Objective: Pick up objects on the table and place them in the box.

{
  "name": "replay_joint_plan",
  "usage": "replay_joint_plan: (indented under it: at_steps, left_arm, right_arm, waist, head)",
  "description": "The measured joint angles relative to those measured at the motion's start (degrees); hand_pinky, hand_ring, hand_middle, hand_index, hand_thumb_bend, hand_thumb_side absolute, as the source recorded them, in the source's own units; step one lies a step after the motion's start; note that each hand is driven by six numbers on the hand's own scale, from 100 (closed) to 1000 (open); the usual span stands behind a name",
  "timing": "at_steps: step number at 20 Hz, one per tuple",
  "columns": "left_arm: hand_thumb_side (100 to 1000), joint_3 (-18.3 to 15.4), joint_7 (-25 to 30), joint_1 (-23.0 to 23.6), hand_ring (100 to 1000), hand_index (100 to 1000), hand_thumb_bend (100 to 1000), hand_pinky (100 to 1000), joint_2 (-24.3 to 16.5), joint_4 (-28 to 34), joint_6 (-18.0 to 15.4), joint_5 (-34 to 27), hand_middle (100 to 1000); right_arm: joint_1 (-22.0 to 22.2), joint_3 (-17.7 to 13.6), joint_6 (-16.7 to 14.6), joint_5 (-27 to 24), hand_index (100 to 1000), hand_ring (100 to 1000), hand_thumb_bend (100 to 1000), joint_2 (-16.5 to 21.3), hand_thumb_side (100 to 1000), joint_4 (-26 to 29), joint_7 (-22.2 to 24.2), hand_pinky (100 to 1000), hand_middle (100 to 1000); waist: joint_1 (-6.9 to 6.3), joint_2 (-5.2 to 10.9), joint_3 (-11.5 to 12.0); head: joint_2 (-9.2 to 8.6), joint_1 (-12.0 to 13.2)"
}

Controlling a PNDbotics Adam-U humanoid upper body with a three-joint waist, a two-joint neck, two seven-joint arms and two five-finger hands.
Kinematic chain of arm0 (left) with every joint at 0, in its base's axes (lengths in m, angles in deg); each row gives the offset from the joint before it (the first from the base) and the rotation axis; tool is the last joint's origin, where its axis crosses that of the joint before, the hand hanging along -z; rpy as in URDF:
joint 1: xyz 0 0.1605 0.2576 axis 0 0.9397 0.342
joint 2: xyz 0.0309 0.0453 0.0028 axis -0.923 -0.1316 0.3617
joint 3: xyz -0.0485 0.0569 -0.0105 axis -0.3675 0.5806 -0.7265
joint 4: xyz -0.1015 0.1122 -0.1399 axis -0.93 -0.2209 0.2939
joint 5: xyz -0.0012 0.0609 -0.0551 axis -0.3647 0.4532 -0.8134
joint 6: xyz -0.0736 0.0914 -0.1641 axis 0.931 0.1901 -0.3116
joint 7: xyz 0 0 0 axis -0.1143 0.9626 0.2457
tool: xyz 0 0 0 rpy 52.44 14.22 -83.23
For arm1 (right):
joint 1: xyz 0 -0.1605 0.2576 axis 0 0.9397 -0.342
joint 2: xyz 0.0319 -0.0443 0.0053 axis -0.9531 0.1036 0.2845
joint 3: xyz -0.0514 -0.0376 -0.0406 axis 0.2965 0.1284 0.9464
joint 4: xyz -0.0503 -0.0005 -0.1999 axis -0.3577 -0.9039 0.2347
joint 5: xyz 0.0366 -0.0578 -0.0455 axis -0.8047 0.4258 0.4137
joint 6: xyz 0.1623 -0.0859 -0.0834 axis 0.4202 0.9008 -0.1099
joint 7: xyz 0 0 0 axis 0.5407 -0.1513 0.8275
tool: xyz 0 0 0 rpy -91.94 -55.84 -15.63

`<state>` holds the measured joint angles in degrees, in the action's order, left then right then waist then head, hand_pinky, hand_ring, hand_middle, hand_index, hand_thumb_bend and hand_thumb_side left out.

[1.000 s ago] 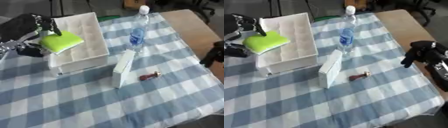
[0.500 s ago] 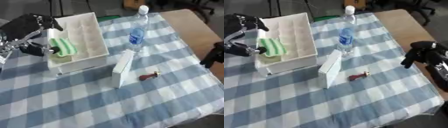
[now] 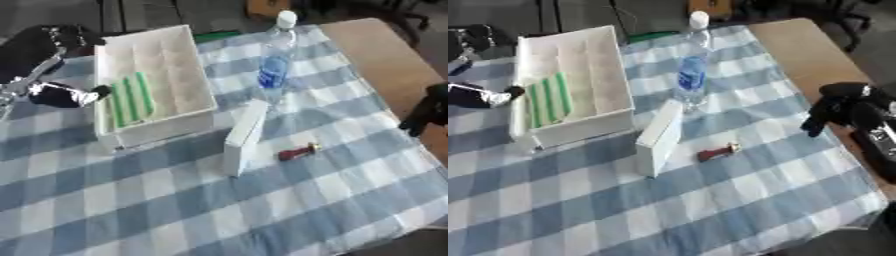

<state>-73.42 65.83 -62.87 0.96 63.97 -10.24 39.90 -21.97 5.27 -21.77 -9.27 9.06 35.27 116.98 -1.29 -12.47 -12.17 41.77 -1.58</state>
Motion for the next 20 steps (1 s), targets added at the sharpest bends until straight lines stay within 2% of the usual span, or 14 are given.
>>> replay_joint_plan:
  at_steps: [2,4,5,6,7,11,12,14,17,18,19,20]
  left_arm:
    - [642,-0.48,0.45,2.90,662,817,213,618,-0.05,3.89,1.03,-9.29,740]
    - [662,-0.72,2.66,6.14,662,816,215,614,-0.55,9.39,2.42,-20.97,740]
    - [736,-1.00,4.32,7.30,656,815,321,598,-0.89,12.24,3.32,-26.75,736]
    - [698,-1.39,6.01,8.55,655,815,290,597,-1.01,15.34,4.14,-32.47,734]
    - [703,-1.79,7.67,10.37,654,815,303,595,-1.00,18.83,4.93,-38.47,733]
    - [680,-4.38,14.14,17.23,663,825,418,598,-1.00,31.23,10.01,-60.07,741]
    - [622,-5.10,15.66,18.34,666,830,486,598,-1.00,33.64,11.57,-64.15,742]
    - [584,-6.14,18.56,20.27,670,839,549,603,-0.99,37.36,14.36,-70.75,744]
    - [584,-7.24,23.39,22.12,660,836,571,605,-0.45,39.94,16.49,-78.86,734]
    - [593,-7.52,24.88,22.47,667,839,627,615,-0.21,40.26,16.94,-81.19,735]
    - [593,-7.71,26.22,22.72,667,839,627,615,0.06,40.46,17.32,-83.37,735]
    - [650,-7.93,27.41,22.85,702,853,891,651,0.20,40.55,17.66,-85.30,753]
  right_arm:
    - [0.00,-0.02,-0.11,-0.01,812,496,100,-0.01,687,0.00,-0.11,587,597]
    - [0.00,-0.06,-0.23,-0.03,812,496,100,-0.01,687,0.00,-0.23,586,597]
    - [-0.02,-0.09,-0.26,-0.08,812,496,100,-0.01,682,0.00,-0.26,587,597]
    - [-0.02,-0.16,-0.31,-0.11,812,496,100,-0.01,687,0.00,-0.31,587,597]
    - [-0.02,-0.20,-0.33,-0.12,812,496,100,-0.01,687,0.00,-0.34,587,597]
    - [-0.15,-0.37,-0.48,-0.12,811,496,100,-0.04,684,0.00,-0.48,587,597]
    - [-0.15,-0.37,-0.50,-0.12,811,496,100,-0.04,683,0.00,-0.51,586,597]
    - [-0.14,-0.39,-0.64,-0.13,811,496,100,-0.05,682,0.00,-0.64,586,597]
    - [-0.13,-0.57,-0.79,-0.14,811,496,100,-0.06,684,0.00,-0.80,586,597]
    - [-0.13,-0.67,-0.82,-0.14,811,496,100,-0.10,685,0.00,-0.83,586,597]
    - [-0.12,-0.70,-0.84,-0.14,811,496,100,-0.16,685,0.00,-0.85,586,597]
    - [-0.12,-0.70,-0.85,-0.14,811,496,100,-0.24,686,0.00,-0.86,586,597]
  waist:
    - [0.19,0.00,0.35]
    - [0.40,-0.01,0.59]
    - [0.42,-0.01,0.66]
    - [0.40,-0.04,0.86]
    - [0.39,-0.08,1.19]
    - [1.06,-0.37,2.10]
    - [1.16,-0.37,2.24]
    - [1.28,-0.37,2.50]
    - [1.53,-0.37,2.73]
    - [1.53,-0.38,2.75]
    - [1.51,-0.39,2.76]
    - [1.48,-0.39,2.78]
  head:
    - [-0.09,-0.22]
    - [-0.46,-0.37]
    - [-0.55,-0.45]
    - [-0.63,-0.57]
    - [-0.67,-0.73]
    - [-0.95,-1.30]
    - [-0.99,-1.39]
    - [-1.02,-1.54]
    - [-1.03,-1.70]
    - [-1.03,-1.78]
    - [-1.03,-1.85]
    - [-1.03,-1.91]
